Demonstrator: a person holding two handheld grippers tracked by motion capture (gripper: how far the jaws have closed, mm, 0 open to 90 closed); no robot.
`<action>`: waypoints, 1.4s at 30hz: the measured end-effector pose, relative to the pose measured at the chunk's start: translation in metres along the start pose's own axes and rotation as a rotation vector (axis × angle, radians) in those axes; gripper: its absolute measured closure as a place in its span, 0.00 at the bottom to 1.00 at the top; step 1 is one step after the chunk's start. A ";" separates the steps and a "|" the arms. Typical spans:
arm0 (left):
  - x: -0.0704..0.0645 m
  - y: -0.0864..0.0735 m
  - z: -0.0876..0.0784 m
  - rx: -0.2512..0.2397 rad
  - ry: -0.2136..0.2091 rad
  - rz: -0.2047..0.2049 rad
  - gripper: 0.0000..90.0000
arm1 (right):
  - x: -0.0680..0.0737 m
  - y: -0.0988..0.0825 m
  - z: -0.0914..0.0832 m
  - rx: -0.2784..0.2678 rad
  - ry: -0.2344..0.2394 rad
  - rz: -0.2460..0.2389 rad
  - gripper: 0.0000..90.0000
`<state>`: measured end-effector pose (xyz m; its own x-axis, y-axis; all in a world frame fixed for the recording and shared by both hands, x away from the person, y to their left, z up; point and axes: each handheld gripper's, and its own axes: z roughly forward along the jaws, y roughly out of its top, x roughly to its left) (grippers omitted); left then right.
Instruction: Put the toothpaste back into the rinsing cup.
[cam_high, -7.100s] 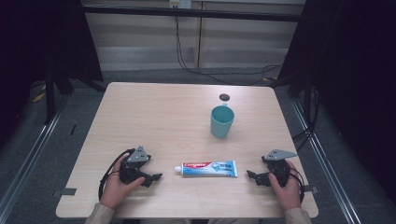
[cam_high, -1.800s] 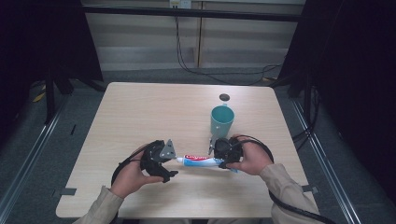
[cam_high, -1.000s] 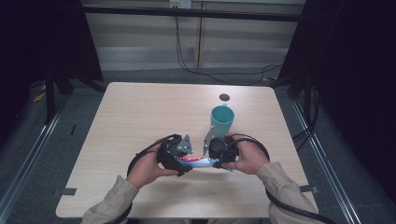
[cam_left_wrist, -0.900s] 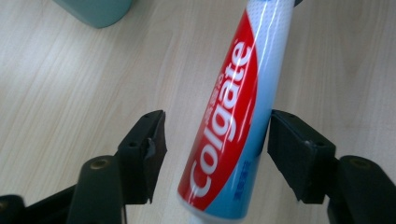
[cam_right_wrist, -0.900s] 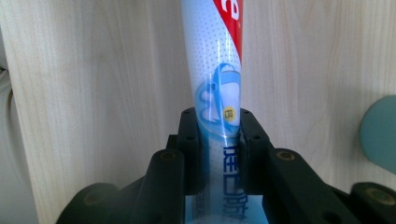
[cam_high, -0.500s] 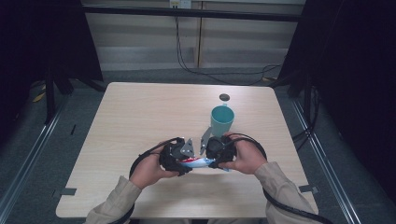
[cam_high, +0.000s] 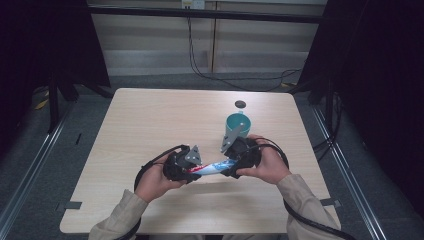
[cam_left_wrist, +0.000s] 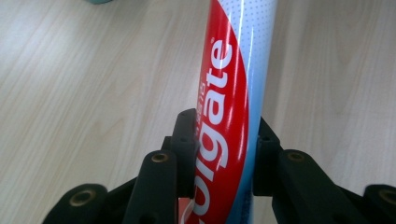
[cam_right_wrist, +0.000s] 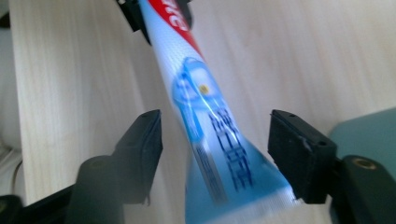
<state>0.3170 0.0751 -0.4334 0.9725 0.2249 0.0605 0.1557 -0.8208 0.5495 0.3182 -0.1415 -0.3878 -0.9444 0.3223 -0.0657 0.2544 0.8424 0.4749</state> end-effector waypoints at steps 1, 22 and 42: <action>0.003 -0.003 -0.004 -0.003 0.011 -0.001 0.78 | -0.002 -0.003 -0.006 -0.034 -0.013 0.017 0.33; 0.022 -0.025 -0.021 -0.069 0.045 -0.144 0.78 | -0.017 -0.055 0.000 -0.181 -0.013 0.243 0.27; 0.025 -0.022 -0.021 -0.106 0.034 -0.207 0.79 | -0.012 -0.070 0.026 -0.318 0.044 0.363 0.28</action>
<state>0.3346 0.1102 -0.4266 0.9150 0.4019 -0.0357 0.3307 -0.6962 0.6371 0.3168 -0.1930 -0.4436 -0.8158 0.5468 0.1882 0.4996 0.5026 0.7055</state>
